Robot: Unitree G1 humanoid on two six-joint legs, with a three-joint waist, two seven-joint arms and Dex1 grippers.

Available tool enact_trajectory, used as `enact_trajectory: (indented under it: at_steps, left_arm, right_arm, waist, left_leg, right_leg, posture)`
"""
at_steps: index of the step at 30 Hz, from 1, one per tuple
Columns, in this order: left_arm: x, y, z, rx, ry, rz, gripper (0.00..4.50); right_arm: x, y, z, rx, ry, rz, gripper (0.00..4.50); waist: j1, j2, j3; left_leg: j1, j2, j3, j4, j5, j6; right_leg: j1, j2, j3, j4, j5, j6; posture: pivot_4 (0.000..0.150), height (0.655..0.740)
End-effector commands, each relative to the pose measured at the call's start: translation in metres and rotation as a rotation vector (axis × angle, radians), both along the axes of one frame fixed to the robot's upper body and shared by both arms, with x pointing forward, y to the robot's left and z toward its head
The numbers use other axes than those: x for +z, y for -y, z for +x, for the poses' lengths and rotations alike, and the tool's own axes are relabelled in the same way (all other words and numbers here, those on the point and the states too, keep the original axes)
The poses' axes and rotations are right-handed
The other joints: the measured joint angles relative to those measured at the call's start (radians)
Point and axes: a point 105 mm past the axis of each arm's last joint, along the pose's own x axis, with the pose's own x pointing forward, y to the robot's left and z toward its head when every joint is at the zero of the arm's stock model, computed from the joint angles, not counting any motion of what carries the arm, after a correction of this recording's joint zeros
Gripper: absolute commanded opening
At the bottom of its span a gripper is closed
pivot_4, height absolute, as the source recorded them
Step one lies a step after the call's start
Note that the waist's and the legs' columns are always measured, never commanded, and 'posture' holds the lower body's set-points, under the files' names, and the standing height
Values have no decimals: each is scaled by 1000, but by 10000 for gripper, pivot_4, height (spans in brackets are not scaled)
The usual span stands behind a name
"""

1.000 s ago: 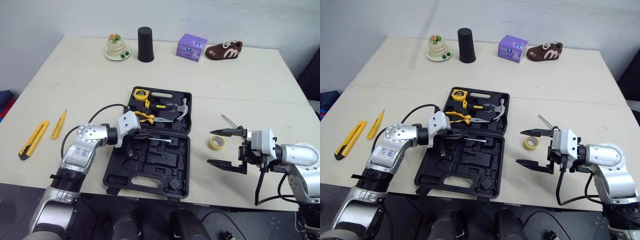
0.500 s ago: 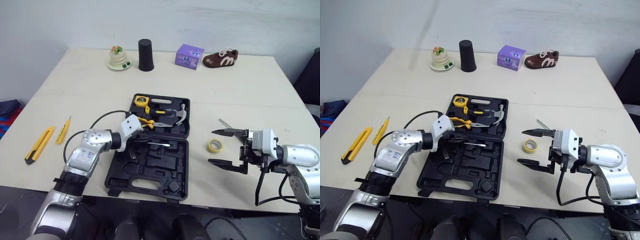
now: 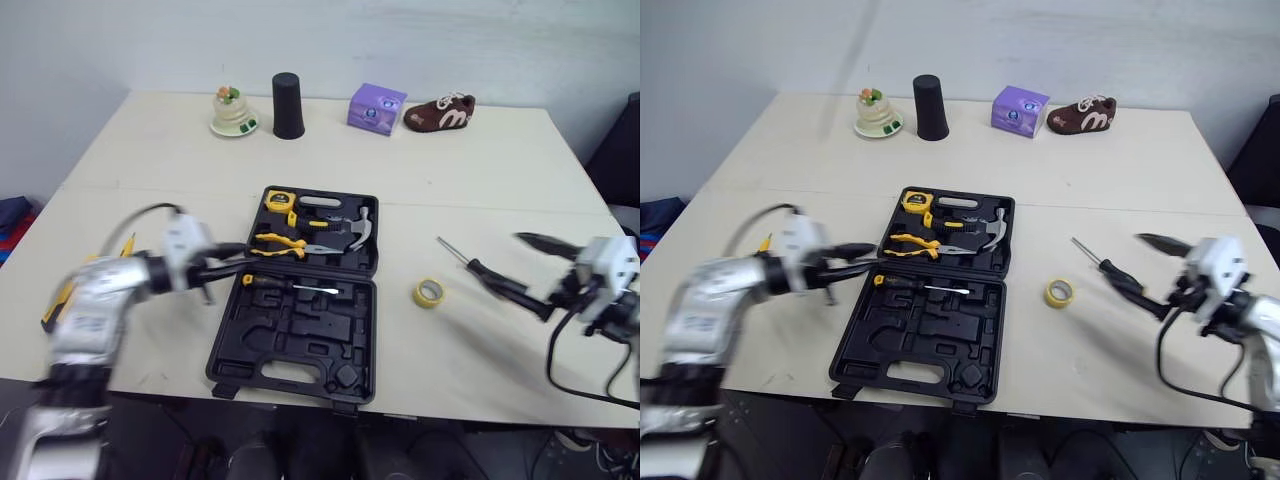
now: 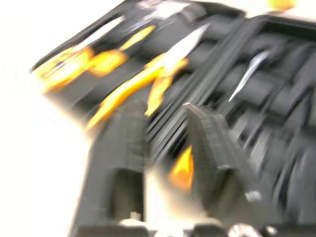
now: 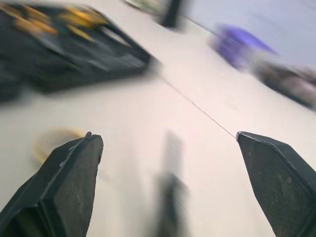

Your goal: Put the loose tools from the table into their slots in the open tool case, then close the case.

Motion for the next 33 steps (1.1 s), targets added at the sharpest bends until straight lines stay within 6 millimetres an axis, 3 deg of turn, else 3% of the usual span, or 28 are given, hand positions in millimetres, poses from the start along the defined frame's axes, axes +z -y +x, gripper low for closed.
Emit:
enact_trajectory:
  at_steps: [1, 2, 3, 5, 7, 11, 15, 19, 24, 29, 33]
  left_arm:
    - [15, -51, -21, 200, 62, -43, 29131]
    - [11, -79, -33, 318, 77, -45, 35482]
    - [9, -97, -43, 397, 89, -43, 36817]
    - [4, -146, -75, 619, 114, -81, 43801]
    - [-3, -179, -105, 772, 130, -71, 44692]
    - [-19, -237, -153, 1108, 110, -83, 44692]
    - [-26, -255, -184, 1242, 119, -120, 44692]
    - [-31, -253, -194, 1257, 109, -123, 44692]
    - [-29, -236, -179, 1159, 118, -125, 44692]
    - [-2, -180, -132, 838, 185, -116, 44692]
    - [15, -123, -93, 586, 211, -115, 44692]
  right_arm:
    - [15, 33, -12, -135, 72, -54, 45000]
    - [13, 39, -17, -165, 81, -49, 45000]
    - [11, 43, -20, -185, 88, -47, 45000]
    - [0, 57, -27, -290, 80, -36, 45000]
    - [-11, 73, -33, -402, 71, -28, 45000]
    - [-24, 83, -42, -486, 92, -13, 45000]
    - [-42, 93, -52, -563, 70, 1, 45000]
    - [-50, 101, -59, -621, 60, 37, 45000]
    - [-48, 91, -50, -566, 55, 63, 45000]
    - [-23, 32, -16, -249, 0, 167, 45000]
    - [-17, -19, -6, 7, -222, 175, 45000]
  waist:
    - [-6, 0, 0]
    - [-7, 0, 0]
    - [-11, -1, 1]
    - [-25, -2, 1]
    - [-36, -6, 2]
    - [-41, -8, 3]
    - [-41, -10, 3]
    - [-37, -13, 2]
    - [-39, -14, 2]
    - [-39, -13, 2]
    - [-33, -11, 4]
  left_leg:
    - [0, 0, 0, -1, 0, 0]
    - [0, 0, 0, -2, 0, 0]
    - [1, 0, 0, -3, 0, 0]
    - [2, 0, 0, -4, 0, -1]
    - [2, 0, 0, -7, 0, -1]
    - [2, -1, 1, -9, -1, -2]
    - [3, -4, 0, -11, -4, 0]
    - [3, -7, 0, -11, -7, 0]
    - [3, -9, -1, -11, -7, 0]
    - [3, -8, -2, -11, -7, 0]
    - [2, -8, -2, -12, -5, 2]
  right_leg:
    - [0, 0, 0, 0, 0, 0]
    - [0, 0, 1, -2, 0, 0]
    - [0, 0, 1, -2, 0, 0]
    - [1, 0, 1, -2, 0, 0]
    - [0, 0, 1, -3, 0, -1]
    - [0, -2, 1, -5, -1, -1]
    - [0, -10, -6, -4, -1, -1]
    - [2, -14, -7, -5, -1, -1]
    - [2, -15, -7, -5, 0, -1]
    - [3, -15, -8, -5, 0, 0]
    - [2, -14, -8, -5, 0, 0]
  posture:
    - [1500, 7400]
    - [1500, 7400]
    - [1500, 7400]
    - [1500, 7400]
    - [1500, 7400]
    - [1500, 7400]
    - [1500, 7400]
    - [1500, 7400]
    - [1500, 7400]
    - [1500, 7400]
    - [1500, 7400]
